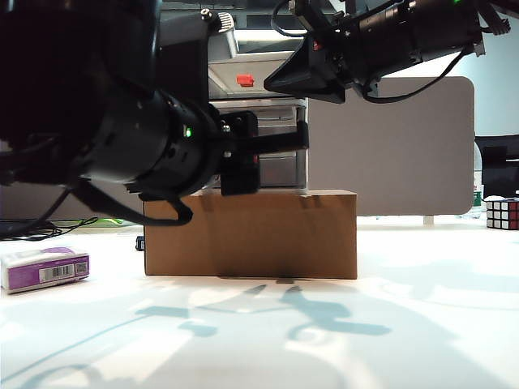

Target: Open the third layer of the drawer on the table, pick up a pack of napkins on the table and put it in, and finally close the drawer.

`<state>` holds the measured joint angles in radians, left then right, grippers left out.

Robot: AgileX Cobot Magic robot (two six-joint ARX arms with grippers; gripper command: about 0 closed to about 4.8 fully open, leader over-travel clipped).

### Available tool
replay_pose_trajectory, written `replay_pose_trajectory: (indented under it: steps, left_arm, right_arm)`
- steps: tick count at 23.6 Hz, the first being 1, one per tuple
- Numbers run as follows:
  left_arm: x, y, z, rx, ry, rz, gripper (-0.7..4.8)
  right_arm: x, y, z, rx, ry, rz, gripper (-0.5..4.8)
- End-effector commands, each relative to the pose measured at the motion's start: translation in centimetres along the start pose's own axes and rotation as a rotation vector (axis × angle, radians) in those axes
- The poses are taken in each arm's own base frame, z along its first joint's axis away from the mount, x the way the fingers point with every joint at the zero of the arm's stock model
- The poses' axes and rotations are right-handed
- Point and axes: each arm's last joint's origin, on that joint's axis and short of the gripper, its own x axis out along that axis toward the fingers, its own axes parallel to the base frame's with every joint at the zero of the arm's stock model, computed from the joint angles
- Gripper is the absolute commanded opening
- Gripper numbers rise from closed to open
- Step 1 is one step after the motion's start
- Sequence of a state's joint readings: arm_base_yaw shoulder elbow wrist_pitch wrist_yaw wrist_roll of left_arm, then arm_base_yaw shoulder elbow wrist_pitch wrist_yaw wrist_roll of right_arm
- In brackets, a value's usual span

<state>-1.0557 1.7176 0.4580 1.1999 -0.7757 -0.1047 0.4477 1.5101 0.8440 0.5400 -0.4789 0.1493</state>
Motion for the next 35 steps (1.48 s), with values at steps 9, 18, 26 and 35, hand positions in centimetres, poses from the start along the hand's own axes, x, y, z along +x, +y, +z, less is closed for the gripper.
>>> replay_pose_trajectory:
  steps: [9, 18, 26, 35]
  left_arm:
    - [1.7, -0.3, 0.7, -0.019, 0.026, -0.040, 1.25]
    - [2.9, 0.3, 1.3, -0.030, 0.022, -0.021, 1.24]
    - [3.1, 0.6, 1.1, -0.058, 0.036, -0.015, 0.19]
    - [2.6, 0.0, 1.0, -0.062, 0.049, -0.037, -0.06]
  right_arm:
    - [0.0, 0.0, 0.3, -0.001, -0.011, -0.005, -0.06]
    - [0.0, 0.0, 0.3, -0.001, -0.009, -0.004, -0.06]
    - [0.0, 0.0, 0.1, -0.002, 0.004, -0.006, -0.06]
    - [0.2, -0.1, 0.0, -0.017, 0.004, -0.014, -0.06]
